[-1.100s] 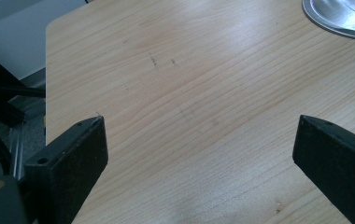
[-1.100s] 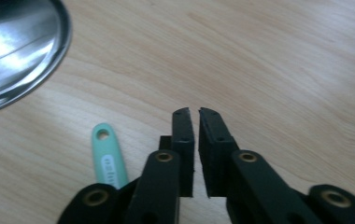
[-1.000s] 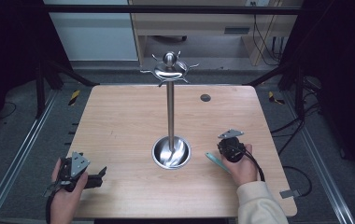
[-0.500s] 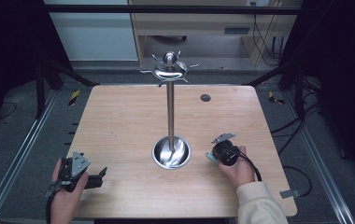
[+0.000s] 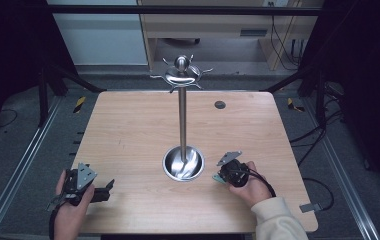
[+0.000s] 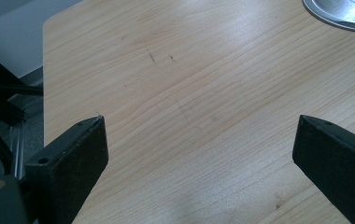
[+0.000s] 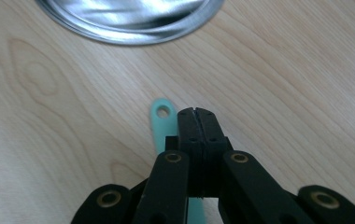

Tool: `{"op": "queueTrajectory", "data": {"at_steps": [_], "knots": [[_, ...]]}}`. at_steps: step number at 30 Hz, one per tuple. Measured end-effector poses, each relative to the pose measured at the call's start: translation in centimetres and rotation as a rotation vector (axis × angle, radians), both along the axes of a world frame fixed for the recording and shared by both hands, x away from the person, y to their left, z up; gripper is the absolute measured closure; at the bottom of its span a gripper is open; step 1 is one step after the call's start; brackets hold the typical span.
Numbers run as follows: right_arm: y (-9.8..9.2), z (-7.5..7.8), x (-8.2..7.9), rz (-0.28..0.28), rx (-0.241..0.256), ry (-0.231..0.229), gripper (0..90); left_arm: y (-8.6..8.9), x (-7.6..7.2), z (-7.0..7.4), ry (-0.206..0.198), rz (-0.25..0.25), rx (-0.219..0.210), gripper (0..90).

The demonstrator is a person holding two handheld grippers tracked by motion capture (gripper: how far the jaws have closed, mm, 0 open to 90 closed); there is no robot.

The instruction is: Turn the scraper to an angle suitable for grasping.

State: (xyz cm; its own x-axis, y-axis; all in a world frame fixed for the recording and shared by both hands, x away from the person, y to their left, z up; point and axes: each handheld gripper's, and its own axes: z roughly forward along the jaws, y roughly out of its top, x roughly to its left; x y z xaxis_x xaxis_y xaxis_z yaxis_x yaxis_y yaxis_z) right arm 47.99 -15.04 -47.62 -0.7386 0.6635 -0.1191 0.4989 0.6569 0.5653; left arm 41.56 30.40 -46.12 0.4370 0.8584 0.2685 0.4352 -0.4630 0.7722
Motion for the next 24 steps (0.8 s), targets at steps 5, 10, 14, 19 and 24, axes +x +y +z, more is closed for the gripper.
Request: {"op": "queueTrajectory", "data": {"at_steps": [5, 10, 14, 19, 24], "knots": [[0.1, 1.0, -0.4, 0.03, -0.006, -0.007, 90.0, 0.0, 0.1, 0.0, -0.002, 0.0, 0.0, 3.2], [-0.4, 1.8, -0.7, 0.055, -0.051, 0.019, 90.0, 0.0, 0.1, 0.0, -0.002, 0.0, 0.004, 3.2], [-0.6, 2.5, -0.3, 0.069, -0.068, 0.045, 89.4, -0.1, 0.1, 0.0, 0.0, -0.002, 0.002, 3.2], [-0.3, 2.5, 0.1, 0.104, -0.124, 0.109, 85.6, -0.1, 0.0, 0.0, -0.008, 0.006, -0.002, 3.3], [-0.1, 2.3, 0.6, 0.106, -0.158, 0.152, 81.6, 0.0, 0.0, 0.0, -0.005, 0.009, -0.01, 3.3]]}}
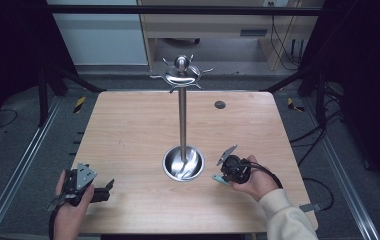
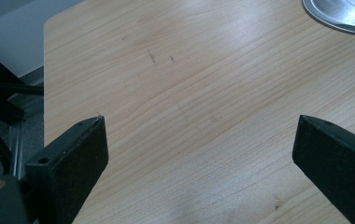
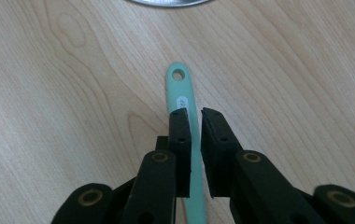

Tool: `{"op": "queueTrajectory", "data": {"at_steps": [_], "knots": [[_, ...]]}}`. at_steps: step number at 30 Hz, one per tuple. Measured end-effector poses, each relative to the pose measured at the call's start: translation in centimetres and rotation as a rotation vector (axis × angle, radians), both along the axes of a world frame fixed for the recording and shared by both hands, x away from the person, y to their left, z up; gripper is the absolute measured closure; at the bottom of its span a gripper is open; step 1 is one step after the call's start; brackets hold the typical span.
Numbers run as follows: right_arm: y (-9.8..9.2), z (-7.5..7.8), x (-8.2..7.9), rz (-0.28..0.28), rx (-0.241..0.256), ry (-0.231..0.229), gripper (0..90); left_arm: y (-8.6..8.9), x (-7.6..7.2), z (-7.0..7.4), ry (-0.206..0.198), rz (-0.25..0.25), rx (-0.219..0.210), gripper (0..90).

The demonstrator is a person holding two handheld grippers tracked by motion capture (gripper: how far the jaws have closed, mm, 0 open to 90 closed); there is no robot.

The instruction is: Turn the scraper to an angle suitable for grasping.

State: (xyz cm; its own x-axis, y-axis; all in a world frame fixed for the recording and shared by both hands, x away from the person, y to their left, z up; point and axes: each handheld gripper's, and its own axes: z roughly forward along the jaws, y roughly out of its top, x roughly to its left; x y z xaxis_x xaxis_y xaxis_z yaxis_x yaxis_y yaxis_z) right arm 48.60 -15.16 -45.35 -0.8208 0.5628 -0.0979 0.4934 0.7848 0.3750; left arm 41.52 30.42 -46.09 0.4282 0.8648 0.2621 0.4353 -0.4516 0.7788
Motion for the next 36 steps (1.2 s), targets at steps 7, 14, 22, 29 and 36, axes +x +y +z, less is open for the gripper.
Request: {"op": "queueTrajectory", "data": {"at_steps": [7, 14, 22, 29, 36], "knots": [[0.2, 0.0, 0.8, 0.012, -0.046, 0.083, 69.8, 0.1, 0.0, 0.0, -0.004, 0.014, -0.007, 3.3], [1.1, 0.0, 1.4, 0.035, -0.096, 0.122, 65.8, 0.0, 0.0, 0.0, -0.004, 0.007, -0.005, 3.3], [1.4, -0.1, 1.8, 0.043, -0.105, 0.145, 62.2, 0.0, 0.0, 0.0, 0.001, 0.004, -0.004, 3.3], [1.7, -0.3, 2.1, 0.041, -0.136, 0.172, 63.3, 0.0, 0.0, 0.0, 0.0, 0.001, -0.004, 3.3], [1.7, -0.5, 2.4, 0.035, -0.134, 0.181, 64.1, -0.1, 0.0, 0.0, 0.003, -0.007, 0.002, 3.3]]}}
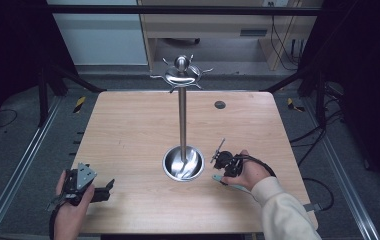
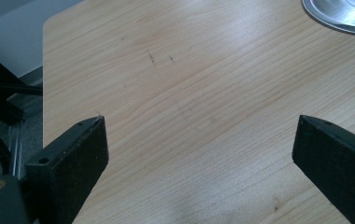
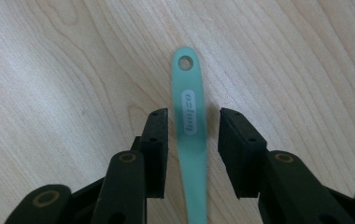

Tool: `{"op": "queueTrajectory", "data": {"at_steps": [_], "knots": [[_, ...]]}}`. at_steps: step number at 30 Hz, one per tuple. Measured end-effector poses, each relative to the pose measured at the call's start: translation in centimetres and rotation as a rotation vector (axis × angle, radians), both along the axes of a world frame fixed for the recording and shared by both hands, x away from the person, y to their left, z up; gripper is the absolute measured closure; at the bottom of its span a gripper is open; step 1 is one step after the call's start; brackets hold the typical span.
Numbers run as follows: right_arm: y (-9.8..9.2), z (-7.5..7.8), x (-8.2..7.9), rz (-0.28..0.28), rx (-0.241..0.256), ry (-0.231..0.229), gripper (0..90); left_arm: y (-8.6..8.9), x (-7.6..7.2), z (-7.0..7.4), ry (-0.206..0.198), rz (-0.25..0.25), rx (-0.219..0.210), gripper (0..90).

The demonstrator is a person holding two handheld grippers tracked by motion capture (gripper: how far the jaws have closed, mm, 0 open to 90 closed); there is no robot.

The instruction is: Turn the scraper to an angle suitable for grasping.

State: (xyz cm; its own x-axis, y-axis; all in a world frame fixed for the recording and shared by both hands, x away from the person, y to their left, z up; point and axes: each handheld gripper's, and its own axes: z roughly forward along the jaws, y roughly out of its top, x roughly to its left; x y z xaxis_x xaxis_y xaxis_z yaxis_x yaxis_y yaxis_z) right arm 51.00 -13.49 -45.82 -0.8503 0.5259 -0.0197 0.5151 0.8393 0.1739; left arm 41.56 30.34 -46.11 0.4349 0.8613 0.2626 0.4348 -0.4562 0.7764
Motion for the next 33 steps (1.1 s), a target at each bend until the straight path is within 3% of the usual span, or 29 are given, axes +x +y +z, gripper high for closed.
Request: {"op": "queueTrajectory", "data": {"at_steps": [17, 33], "knots": [[0.2, -0.57, 0.41, 0.014, -0.022, 0.025, 68.5, -0.08, 0.01, -0.04, 0.003, -0.009, -0.004, 3.3], [0.3, -0.76, 0.57, 0.026, -0.011, 0.03, 73.3, -0.1, 0.01, -0.01, 0.003, -0.011, -0.006, 3.4]]}}
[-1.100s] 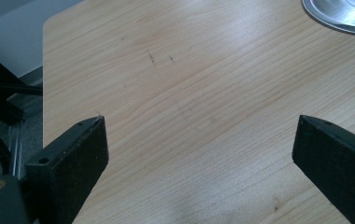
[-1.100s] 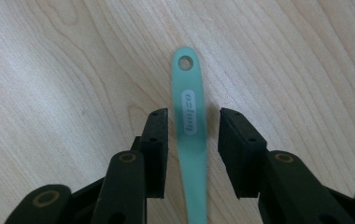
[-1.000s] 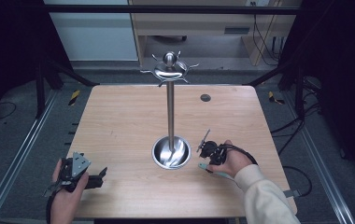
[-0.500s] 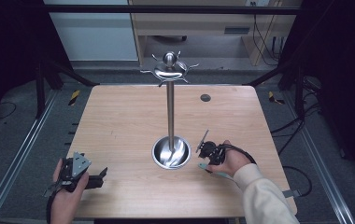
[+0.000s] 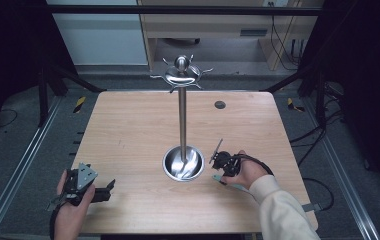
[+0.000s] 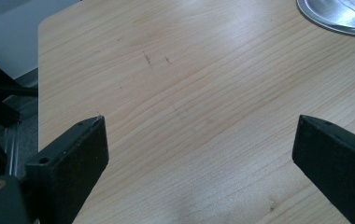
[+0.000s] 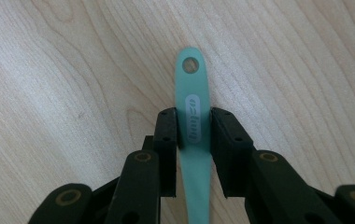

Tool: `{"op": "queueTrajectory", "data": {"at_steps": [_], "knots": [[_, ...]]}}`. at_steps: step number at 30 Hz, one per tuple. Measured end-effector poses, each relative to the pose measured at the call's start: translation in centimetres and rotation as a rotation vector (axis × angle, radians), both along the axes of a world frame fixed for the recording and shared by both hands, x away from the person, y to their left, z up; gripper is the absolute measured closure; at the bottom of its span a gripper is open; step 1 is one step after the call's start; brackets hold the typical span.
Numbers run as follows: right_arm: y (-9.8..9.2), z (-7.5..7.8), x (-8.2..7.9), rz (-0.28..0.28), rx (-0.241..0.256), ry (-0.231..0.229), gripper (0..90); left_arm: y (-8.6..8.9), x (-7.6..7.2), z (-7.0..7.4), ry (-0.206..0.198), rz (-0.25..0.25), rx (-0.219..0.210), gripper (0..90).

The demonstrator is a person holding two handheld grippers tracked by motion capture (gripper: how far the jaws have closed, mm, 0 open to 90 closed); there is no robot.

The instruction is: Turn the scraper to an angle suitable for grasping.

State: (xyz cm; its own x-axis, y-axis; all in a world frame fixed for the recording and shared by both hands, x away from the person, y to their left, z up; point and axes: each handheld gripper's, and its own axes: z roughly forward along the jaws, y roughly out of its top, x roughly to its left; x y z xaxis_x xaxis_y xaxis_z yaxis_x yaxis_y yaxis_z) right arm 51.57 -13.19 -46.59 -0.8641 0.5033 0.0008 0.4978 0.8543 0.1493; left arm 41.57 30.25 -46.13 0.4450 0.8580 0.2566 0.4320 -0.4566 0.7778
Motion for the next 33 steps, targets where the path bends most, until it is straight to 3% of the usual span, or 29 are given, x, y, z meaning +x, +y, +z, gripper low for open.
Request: {"op": "queueTrajectory", "data": {"at_steps": [6, 14, 21, 27, 33], "knots": [[0.1, 0.3, -0.3, 0.002, -0.014, -0.02, 74.1, 0.0, 0.0, 0.0, 0.0, 0.0, 0.001, 3.4], [-0.5, 1.9, -1.0, -0.006, 0.02, -0.064, 74.4, 0.0, 0.0, 0.0, 0.001, -0.002, 0.004, 3.3], [-1.3, 4.5, -1.5, -0.009, 0.059, -0.129, 74.5, 0.0, 0.0, 0.1, 0.002, -0.001, 0.003, 3.3], [-2.2, 7.2, -2.0, -0.038, 0.13, -0.179, 74.5, 0.0, 0.0, 0.0, -0.001, 0.001, 0.003, 3.3], [-3.0, 9.6, -2.4, -0.046, 0.167, -0.225, 74.5, 0.0, 0.0, 0.0, -0.002, 0.0, 0.004, 3.4]]}}
